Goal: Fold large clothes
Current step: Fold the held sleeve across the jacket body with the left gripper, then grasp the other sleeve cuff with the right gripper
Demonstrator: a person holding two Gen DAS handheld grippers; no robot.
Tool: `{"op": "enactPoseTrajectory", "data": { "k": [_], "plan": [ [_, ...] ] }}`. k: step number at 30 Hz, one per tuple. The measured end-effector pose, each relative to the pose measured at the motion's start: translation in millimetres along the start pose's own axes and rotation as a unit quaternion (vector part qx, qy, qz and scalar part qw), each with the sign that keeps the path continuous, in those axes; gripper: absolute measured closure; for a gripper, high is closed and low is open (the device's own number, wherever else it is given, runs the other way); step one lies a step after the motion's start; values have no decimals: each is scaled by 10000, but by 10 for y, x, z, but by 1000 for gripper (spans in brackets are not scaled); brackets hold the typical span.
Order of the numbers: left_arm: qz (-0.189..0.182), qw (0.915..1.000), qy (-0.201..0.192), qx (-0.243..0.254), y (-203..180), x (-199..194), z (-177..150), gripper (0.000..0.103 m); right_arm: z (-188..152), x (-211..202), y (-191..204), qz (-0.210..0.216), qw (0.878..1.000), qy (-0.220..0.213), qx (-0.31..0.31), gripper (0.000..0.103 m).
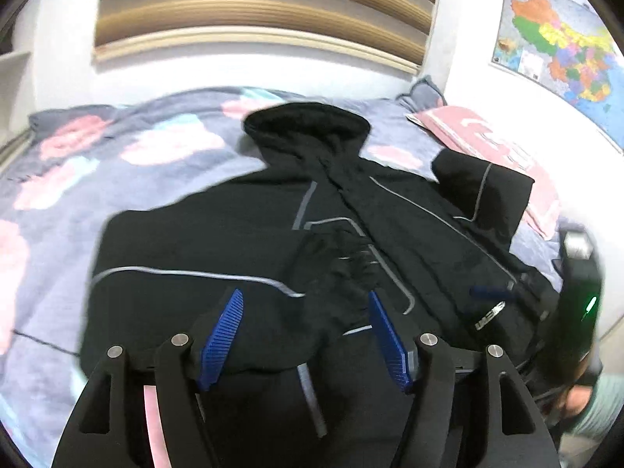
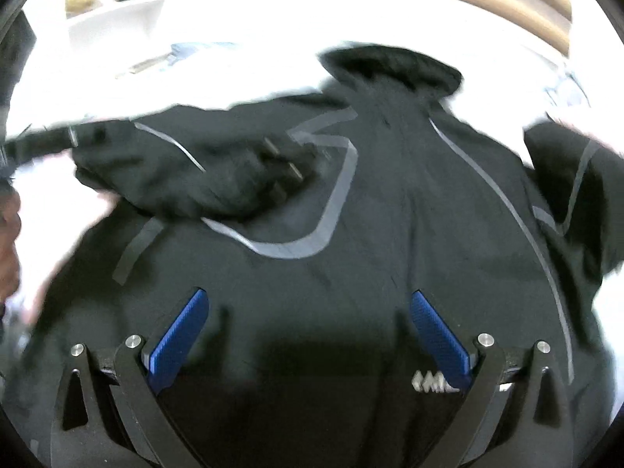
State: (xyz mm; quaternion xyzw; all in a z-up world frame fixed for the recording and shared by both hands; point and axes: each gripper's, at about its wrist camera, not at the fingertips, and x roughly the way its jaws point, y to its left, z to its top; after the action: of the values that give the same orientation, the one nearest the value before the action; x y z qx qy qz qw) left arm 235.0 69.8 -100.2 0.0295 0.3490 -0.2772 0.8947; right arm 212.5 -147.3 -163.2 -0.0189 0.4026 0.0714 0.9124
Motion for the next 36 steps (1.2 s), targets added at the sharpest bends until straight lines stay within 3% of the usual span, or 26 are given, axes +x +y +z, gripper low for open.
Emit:
{"op": "enactPoseTrajectory", "data": {
  "k": [5,8,11,13,15,16,19,24,29,33,36],
  "plan": [
    [203,9994,-68,-273,263,-106,-72,35,483,204,224,131,9999,0,66,0],
    [320,9987,-155,-367,364,-211,-142,35,623,499,89,283,9968,254,708,0],
    [518,9977,-180,-408,459,-287,-182,35,619,791,-142,497,9834,584,1647,0],
    [638,9970,-167,-403,514,-312,-186,35,557,998,-281,919,9670,758,2253,3],
    [753,9961,-134,-431,560,-308,-177,35,538,1144,-344,1195,9573,865,2487,26],
    [787,9957,-116,-470,586,-308,-167,35,550,1165,-357,1310,9560,835,2490,51],
    [858,9947,-103,-555,637,-298,-131,35,631,991,-360,1353,9637,455,2254,60],
    [965,9937,-113,-566,582,-181,60,35,850,504,-571,1018,9751,-122,1965,63],
    [843,9958,-73,-346,326,51,300,35,958,33,-1143,253,9797,-524,1918,64],
    [535,9981,161,-268,106,448,402,35,815,-160,-1691,-387,9772,-576,2005,64],
    [228,9978,484,-396,-11,840,377,35,619,-115,-2033,-737,9744,-382,2091,64]
  ]
}}
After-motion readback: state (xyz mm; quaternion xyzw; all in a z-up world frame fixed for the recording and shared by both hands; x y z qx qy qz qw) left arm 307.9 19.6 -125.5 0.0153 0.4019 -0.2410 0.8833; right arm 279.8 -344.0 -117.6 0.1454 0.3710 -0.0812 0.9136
